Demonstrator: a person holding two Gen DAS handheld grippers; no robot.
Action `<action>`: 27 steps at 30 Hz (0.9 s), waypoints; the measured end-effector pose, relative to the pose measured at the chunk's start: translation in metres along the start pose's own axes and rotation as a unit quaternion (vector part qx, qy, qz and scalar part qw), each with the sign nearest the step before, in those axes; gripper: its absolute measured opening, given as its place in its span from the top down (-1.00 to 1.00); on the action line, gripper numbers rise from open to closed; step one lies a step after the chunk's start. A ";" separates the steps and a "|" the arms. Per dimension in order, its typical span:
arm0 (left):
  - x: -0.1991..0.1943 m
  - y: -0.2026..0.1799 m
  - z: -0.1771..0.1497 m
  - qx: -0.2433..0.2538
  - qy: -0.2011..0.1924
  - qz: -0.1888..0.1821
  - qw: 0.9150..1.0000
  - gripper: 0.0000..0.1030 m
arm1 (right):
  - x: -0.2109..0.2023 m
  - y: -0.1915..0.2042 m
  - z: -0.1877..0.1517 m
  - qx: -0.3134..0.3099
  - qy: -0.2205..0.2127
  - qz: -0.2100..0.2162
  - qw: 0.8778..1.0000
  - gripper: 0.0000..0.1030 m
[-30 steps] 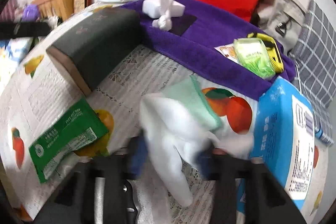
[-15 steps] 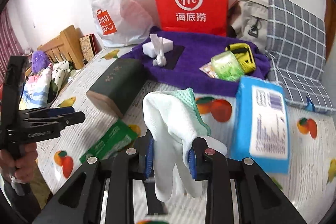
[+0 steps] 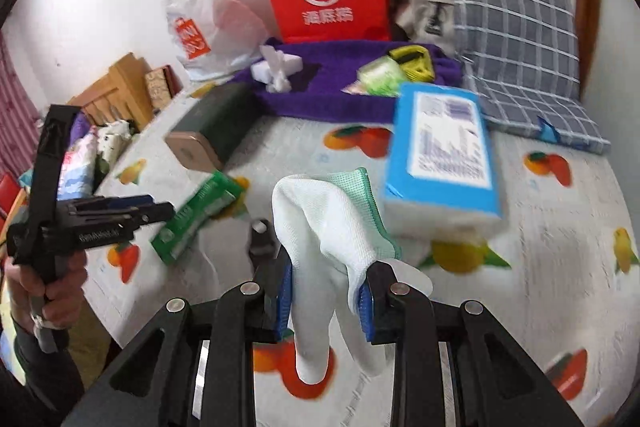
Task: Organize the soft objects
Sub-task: 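Grasp the green snack packet with the left tool while the right tool lifts the glove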
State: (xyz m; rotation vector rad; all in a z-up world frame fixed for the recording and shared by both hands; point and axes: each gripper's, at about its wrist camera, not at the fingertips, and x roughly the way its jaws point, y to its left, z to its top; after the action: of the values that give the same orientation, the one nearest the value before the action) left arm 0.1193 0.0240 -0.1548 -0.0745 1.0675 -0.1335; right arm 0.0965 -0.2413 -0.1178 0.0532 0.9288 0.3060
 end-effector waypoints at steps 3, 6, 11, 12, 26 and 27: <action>0.006 -0.006 -0.003 0.006 0.004 -0.003 1.000 0.11 | -0.001 -0.013 -0.009 0.009 0.004 -0.017 1.000 0.47; 0.013 -0.009 -0.003 0.009 0.007 -0.001 1.000 0.11 | 0.002 -0.028 -0.016 0.027 0.008 -0.040 0.999 0.47; 0.028 -0.015 -0.001 0.020 0.017 0.004 1.000 0.11 | 0.018 -0.049 -0.023 0.055 0.019 -0.049 0.997 0.47; 0.030 -0.016 -0.001 0.023 0.016 0.007 1.000 0.11 | 0.021 -0.051 -0.024 0.058 0.021 -0.047 0.997 0.47; 0.038 -0.026 0.006 0.047 -0.003 0.030 0.998 0.44 | 0.046 -0.050 -0.026 0.045 0.037 -0.038 0.998 0.17; 0.037 -0.024 0.006 0.040 -0.002 0.023 0.999 0.47 | 0.046 -0.050 -0.027 0.044 0.035 -0.038 0.998 0.17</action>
State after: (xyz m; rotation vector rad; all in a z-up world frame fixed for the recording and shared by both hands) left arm 0.1410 -0.0049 -0.1812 0.0231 1.0574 -0.1341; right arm 0.1129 -0.2782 -0.1785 0.0890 1.0118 0.1967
